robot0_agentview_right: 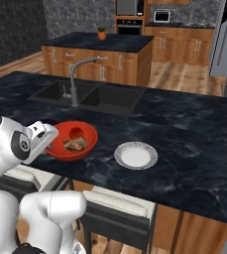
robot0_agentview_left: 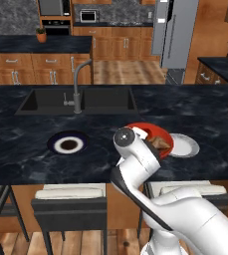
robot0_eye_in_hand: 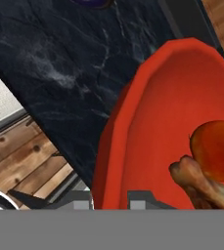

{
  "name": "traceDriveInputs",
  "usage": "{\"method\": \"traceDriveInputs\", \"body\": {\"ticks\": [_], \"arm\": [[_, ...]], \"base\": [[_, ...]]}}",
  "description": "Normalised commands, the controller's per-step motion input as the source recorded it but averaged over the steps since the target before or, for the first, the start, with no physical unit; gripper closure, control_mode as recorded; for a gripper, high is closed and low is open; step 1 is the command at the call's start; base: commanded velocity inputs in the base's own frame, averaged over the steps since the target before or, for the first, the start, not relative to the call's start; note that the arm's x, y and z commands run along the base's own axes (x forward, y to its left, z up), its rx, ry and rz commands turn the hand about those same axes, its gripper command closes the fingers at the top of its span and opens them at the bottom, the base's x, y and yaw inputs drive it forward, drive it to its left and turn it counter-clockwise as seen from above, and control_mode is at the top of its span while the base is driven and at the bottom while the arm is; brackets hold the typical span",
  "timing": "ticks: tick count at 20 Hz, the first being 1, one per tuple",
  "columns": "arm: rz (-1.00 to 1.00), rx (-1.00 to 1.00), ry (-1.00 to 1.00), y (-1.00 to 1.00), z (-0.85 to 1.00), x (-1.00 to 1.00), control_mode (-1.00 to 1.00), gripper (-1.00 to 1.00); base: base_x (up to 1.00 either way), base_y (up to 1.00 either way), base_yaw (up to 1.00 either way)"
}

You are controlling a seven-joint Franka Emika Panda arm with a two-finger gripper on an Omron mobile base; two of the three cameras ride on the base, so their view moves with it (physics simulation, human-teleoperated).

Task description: Pick the chicken drumstick and tomato from their plates and place them in the bowl. Then put the bowl in the fridge.

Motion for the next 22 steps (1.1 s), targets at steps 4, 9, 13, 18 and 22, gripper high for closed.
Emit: {"method": "traceDriveInputs", "body": {"ticks": [4, 9, 13, 18, 22], "arm": [[-0.02, -0.01, 0.07, 0.0, 0.15, -0.25, -1.0, 1.0], [0.0, 0.01, 0.0, 0.0, 0.0, 0.0, -1.0, 1.0], [0.0, 0.0, 0.0, 0.0, 0.0, 0.0, -1.0, 1.0], [0.0, 0.0, 0.0, 0.0, 0.0, 0.0, 1.0, 1.0], [0.0, 0.0, 0.0, 0.0, 0.0, 0.0, 1.0, 1.0]], "base": [[0.0, 0.0, 0.0], [0.0, 0.0, 0.0], [0.0, 0.0, 0.0], [0.0, 0.0, 0.0], [0.0, 0.0, 0.0]]}}
